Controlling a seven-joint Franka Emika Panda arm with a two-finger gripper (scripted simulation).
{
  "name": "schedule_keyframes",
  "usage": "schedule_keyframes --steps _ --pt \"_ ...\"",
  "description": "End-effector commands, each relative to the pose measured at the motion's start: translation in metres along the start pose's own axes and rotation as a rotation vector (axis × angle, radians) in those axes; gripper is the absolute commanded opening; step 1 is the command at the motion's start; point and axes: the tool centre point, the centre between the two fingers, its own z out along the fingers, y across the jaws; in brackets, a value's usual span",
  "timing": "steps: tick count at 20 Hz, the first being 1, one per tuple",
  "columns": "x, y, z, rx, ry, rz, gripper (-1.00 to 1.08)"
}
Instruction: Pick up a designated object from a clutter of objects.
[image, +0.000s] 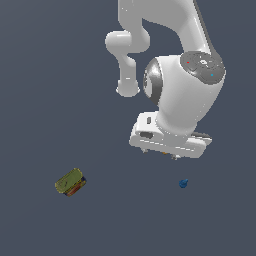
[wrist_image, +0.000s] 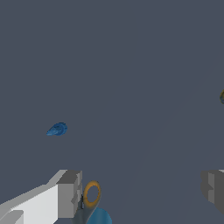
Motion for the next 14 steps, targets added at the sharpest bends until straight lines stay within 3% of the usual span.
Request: schedule_keyframes --steps 1,8,14 --pt "0.006 -0.024 0.018 0.005 -0.001 0.036 1.0" --pt "0.012 -0.087 0.071 0.018 -0.006 0.13 1.0" --pt "0.009 -0.123 0.105 0.027 -0.012 0.188 1.0"
